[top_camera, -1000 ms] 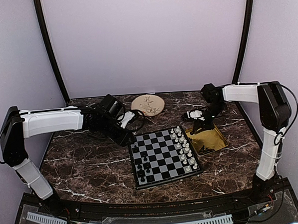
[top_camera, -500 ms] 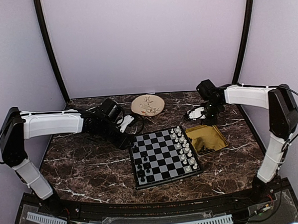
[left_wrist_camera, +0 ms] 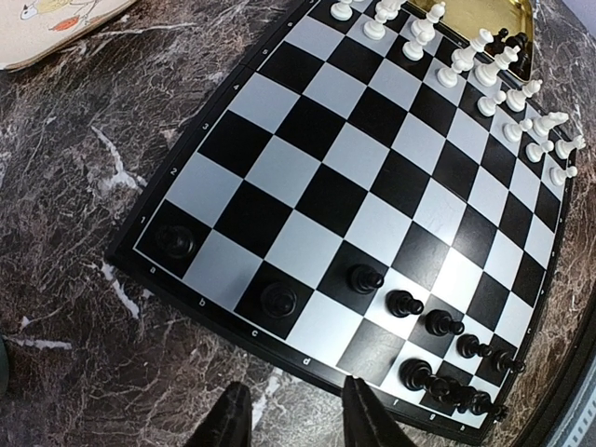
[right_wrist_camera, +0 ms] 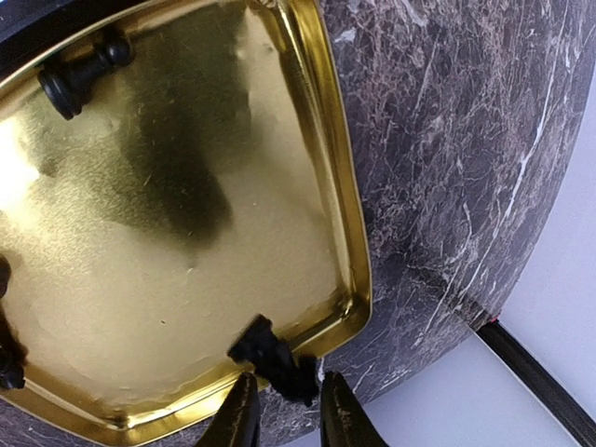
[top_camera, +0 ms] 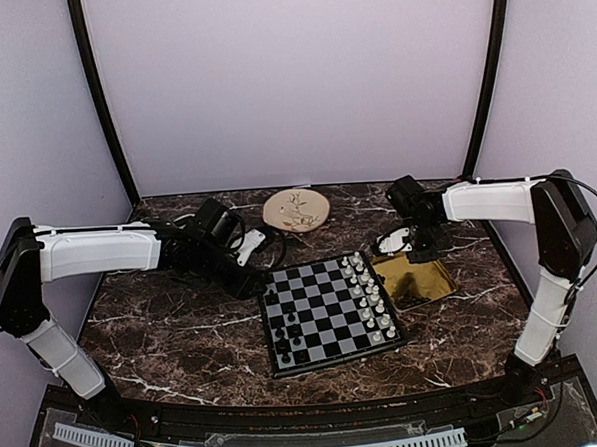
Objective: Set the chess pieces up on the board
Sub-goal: Place the knight in the storage box, then pick up the knight from the storage box, then place the knight at g8, then pick up the pawn from the storage box, then place the pawn at h7.
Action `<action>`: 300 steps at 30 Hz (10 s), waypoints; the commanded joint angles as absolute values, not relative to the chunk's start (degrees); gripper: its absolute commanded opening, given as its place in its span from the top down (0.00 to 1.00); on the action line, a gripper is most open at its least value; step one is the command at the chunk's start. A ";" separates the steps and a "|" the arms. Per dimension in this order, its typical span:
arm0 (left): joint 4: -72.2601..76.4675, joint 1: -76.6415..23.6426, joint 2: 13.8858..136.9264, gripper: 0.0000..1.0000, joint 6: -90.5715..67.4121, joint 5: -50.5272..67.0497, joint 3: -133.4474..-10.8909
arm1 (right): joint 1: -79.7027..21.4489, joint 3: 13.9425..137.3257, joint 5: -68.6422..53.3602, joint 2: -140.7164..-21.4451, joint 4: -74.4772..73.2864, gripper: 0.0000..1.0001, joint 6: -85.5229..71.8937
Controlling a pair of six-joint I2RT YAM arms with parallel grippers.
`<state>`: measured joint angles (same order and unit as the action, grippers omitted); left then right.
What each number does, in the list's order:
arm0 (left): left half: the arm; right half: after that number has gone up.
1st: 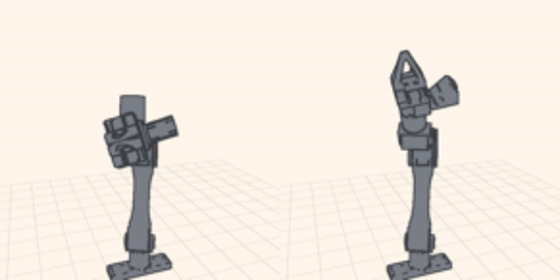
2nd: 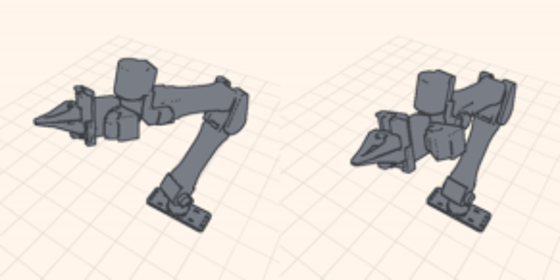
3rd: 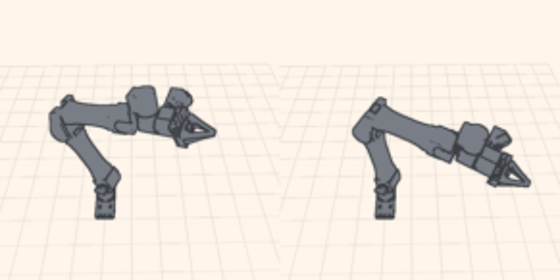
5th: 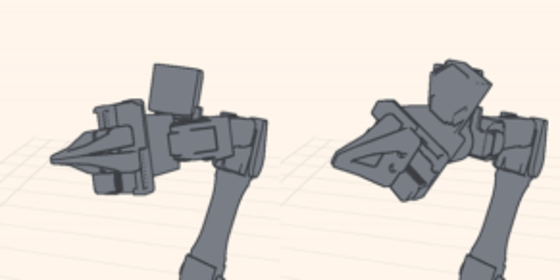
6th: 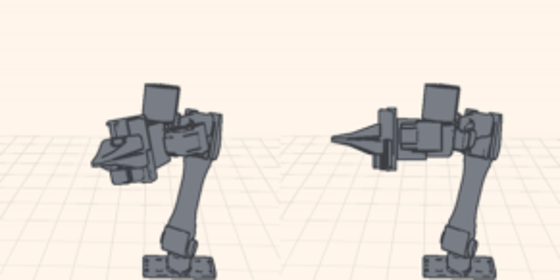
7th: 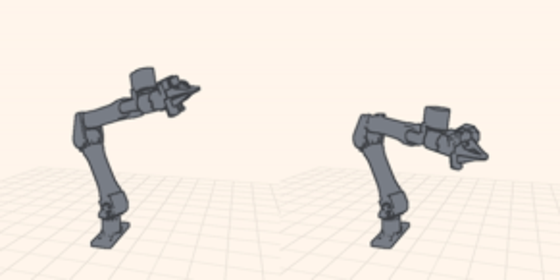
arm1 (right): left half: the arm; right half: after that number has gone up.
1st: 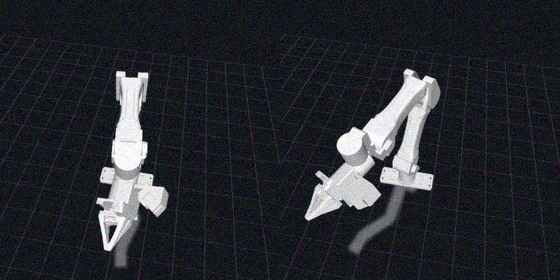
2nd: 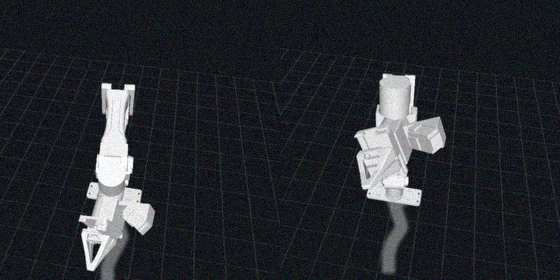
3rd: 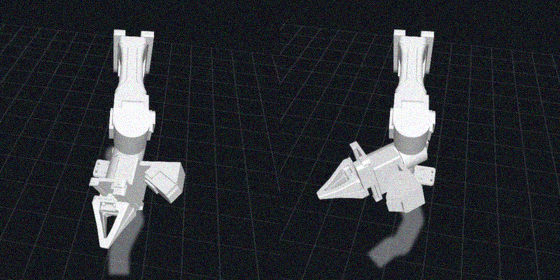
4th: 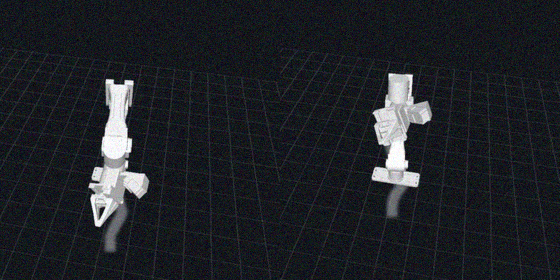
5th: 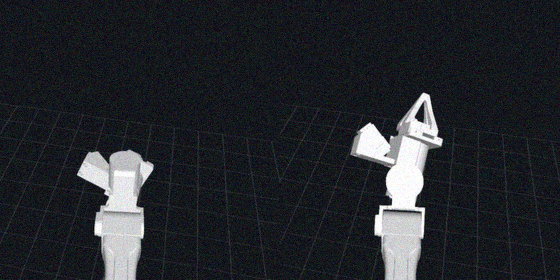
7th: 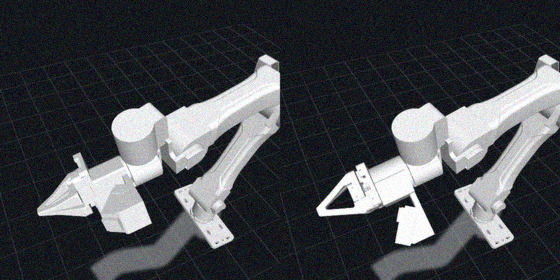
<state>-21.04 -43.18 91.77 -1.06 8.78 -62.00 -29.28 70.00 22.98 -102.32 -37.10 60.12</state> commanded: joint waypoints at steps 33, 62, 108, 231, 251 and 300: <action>-18.89 -43.24 87.71 0.64 -0.53 9.81 -60.86 | -13.18 73.24 -22.46 -107.15 -39.46 0.76 28.36; -19.07 -43.25 88.08 0.64 -0.35 10.38 -60.84 | -13.18 73.23 -20.14 -105.93 -42.00 0.98 28.94; -18.26 -38.24 76.59 0.60 -6.89 -9.38 -57.16 | -50.59 126.51 -11.92 -137.48 -55.03 0.96 27.38; -14.75 -38.84 81.74 0.64 -3.08 7.04 -57.77 | -26.77 65.65 -6.60 -102.19 -42.92 0.94 26.41; -15.14 -39.02 80.35 0.64 -3.07 4.71 -57.80 | -24.67 84.86 -16.83 -100.02 -52.18 0.99 27.61; -15.09 -39.04 73.72 0.63 -2.68 -2.24 -56.00 | -50.56 139.91 -10.20 -149.29 -60.63 0.95 24.48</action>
<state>-15.05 -38.81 74.54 -3.38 -2.48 -56.40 -49.91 138.56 -10.46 -146.82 -60.36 24.97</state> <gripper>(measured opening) 0.368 0.040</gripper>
